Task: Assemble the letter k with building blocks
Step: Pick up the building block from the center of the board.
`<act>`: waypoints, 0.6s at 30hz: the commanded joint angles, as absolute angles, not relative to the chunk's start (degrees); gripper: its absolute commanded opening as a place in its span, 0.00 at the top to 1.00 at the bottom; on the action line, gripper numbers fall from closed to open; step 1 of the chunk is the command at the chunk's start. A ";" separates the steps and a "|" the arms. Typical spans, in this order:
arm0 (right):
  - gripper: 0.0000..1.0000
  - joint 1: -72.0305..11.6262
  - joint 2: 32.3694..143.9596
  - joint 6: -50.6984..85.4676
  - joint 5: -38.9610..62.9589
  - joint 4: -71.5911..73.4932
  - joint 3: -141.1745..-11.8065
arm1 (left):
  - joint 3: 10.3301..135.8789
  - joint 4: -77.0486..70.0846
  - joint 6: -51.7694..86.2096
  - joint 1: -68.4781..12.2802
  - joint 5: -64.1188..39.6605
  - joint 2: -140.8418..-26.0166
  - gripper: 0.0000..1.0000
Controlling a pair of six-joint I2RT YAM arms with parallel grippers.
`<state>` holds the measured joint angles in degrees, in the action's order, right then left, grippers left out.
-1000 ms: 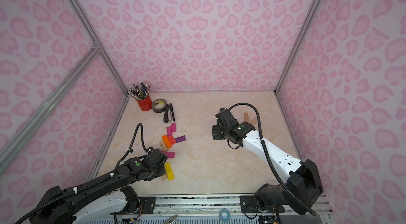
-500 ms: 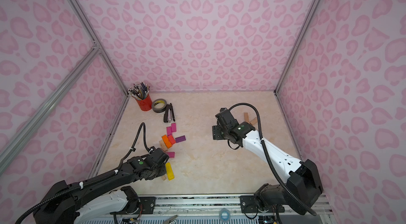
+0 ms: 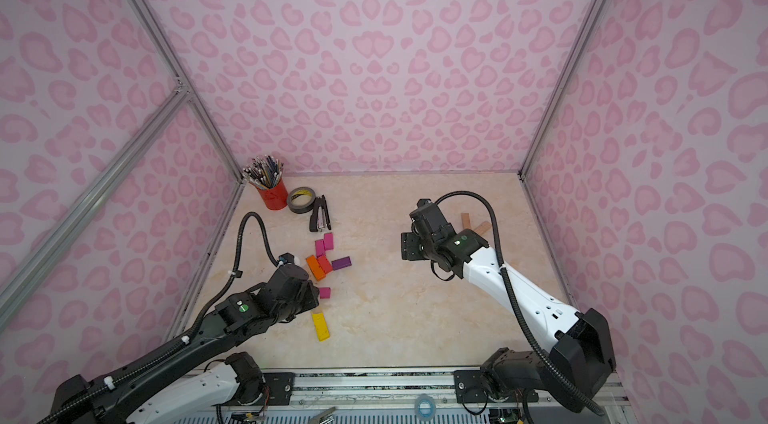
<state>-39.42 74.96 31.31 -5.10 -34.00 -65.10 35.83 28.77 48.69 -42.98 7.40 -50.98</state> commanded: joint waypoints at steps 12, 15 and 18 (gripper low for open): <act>0.21 -46.41 72.27 29.03 12.44 -24.89 -68.64 | 61.92 4.64 43.16 -36.23 -8.96 -71.43 1.00; 0.20 -47.28 74.68 30.23 12.24 -22.69 -69.79 | 64.26 3.99 43.36 -36.51 -9.45 -73.51 1.00; 0.20 -47.36 76.27 32.91 11.01 -18.98 -70.50 | 65.72 3.97 43.23 -36.99 -9.57 -74.78 1.00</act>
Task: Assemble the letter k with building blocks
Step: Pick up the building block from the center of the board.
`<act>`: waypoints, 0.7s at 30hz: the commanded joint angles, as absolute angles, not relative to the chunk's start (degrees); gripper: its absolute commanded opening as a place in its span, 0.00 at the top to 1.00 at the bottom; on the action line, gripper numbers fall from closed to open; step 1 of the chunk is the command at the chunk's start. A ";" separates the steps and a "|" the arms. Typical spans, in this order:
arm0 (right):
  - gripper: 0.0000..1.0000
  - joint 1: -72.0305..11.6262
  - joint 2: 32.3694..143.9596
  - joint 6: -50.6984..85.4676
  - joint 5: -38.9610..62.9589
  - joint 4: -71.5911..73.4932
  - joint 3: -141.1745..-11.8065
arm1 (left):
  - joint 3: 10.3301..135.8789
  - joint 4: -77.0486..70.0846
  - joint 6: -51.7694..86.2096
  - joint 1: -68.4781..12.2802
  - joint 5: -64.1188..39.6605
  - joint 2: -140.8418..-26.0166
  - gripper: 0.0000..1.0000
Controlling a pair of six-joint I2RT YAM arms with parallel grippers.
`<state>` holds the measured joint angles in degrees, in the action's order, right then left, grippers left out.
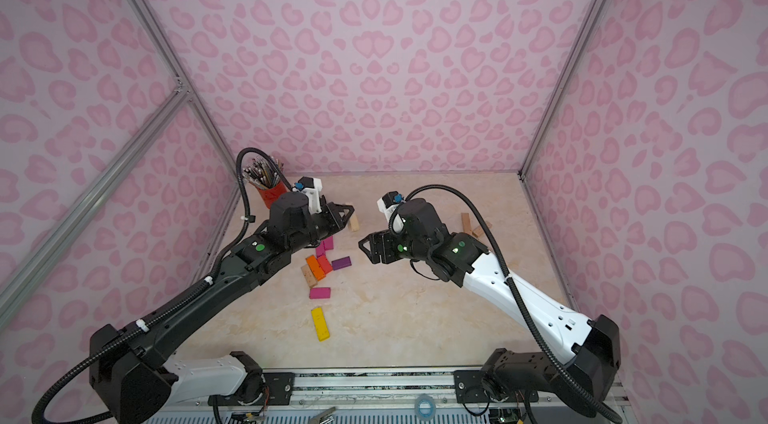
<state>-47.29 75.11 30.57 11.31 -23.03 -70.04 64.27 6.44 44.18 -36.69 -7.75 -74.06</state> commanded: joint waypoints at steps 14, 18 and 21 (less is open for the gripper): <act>0.53 -47.29 84.90 35.38 8.90 -13.11 -76.28 | 66.54 4.40 43.33 -37.44 -9.47 -75.15 1.00; 0.66 -47.21 85.04 36.21 9.08 -11.26 -76.13 | 66.27 4.39 43.33 -37.45 -9.49 -75.10 1.00; 0.75 -47.20 84.42 36.39 8.96 -9.82 -75.23 | 66.23 4.39 42.99 -37.44 -9.42 -75.05 1.00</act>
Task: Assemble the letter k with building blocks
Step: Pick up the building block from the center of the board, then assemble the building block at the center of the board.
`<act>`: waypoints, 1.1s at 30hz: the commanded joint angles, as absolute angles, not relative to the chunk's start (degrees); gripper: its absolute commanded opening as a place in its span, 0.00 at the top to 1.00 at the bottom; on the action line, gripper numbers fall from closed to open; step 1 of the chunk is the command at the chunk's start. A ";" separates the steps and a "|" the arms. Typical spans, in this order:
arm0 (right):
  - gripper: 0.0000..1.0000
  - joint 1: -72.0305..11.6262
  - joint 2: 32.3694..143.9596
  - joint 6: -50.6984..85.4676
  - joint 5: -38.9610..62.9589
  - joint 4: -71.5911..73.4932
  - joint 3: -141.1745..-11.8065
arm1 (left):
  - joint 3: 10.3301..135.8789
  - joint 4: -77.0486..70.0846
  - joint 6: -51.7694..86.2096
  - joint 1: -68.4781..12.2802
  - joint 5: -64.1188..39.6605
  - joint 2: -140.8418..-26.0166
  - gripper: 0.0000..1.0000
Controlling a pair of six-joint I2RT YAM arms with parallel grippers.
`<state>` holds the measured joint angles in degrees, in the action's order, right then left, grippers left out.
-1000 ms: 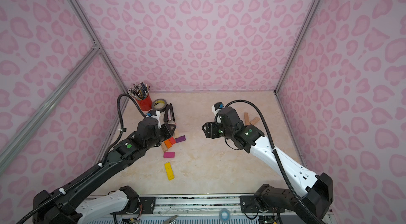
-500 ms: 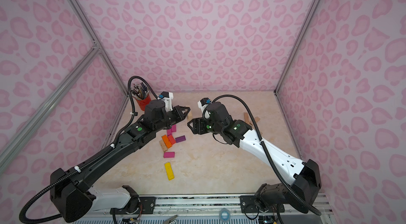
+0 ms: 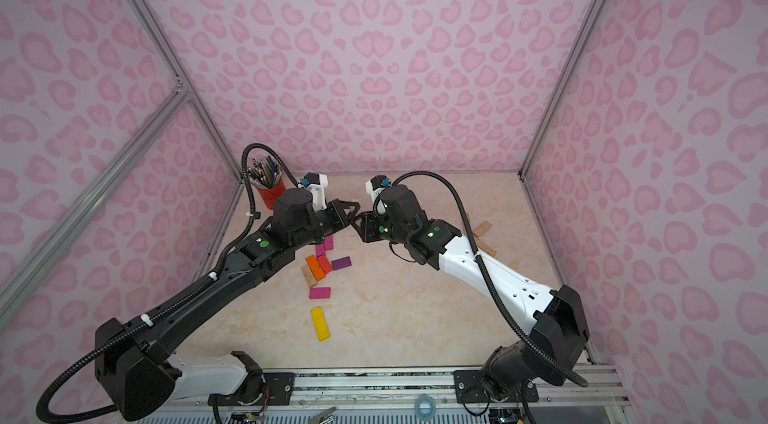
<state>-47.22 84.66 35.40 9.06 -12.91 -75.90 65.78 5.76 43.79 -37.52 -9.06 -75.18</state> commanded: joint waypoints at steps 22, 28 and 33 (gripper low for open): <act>0.84 -30.94 77.07 28.05 -0.99 -33.71 -60.48 | 51.29 3.70 4.92 -35.60 -14.49 -54.07 0.40; 0.84 -30.06 84.82 27.56 -4.11 -34.17 -60.98 | 45.62 4.75 -3.57 -35.84 -20.57 -48.43 0.32; 0.82 -30.06 91.18 27.96 -6.32 -31.10 -61.87 | 42.98 4.07 -6.75 -36.03 -22.55 -46.51 0.22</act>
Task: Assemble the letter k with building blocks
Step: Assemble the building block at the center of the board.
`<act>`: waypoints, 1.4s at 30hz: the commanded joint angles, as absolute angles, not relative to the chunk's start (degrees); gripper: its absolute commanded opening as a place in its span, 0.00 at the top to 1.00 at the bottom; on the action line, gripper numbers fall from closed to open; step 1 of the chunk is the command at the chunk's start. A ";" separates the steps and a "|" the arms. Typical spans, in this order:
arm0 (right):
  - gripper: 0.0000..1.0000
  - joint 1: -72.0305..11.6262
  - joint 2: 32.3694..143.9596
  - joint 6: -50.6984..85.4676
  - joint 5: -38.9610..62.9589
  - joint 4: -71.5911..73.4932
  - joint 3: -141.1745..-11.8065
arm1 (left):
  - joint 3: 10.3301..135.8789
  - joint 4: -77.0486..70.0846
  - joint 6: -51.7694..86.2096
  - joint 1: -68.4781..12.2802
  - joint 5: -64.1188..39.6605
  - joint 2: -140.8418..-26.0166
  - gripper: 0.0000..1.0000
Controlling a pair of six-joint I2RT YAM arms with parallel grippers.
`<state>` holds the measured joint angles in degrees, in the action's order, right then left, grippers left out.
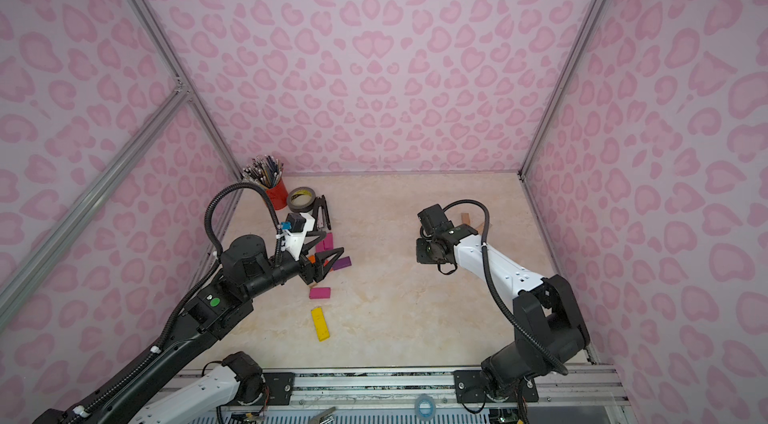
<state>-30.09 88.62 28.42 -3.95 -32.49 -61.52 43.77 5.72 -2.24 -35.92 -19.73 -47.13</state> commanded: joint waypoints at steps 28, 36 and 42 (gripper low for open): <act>0.55 -29.73 106.49 34.72 -8.69 -25.95 -68.59 | 42.54 5.01 -9.12 -36.19 -20.09 -46.93 0.01; 0.56 -28.83 108.30 34.46 -10.59 -26.98 -70.95 | 42.48 5.40 -9.13 -36.20 -19.34 -46.60 0.01; 0.63 -28.50 109.75 34.01 -10.10 -26.98 -72.33 | 42.43 5.45 -9.19 -36.21 -18.81 -46.41 0.01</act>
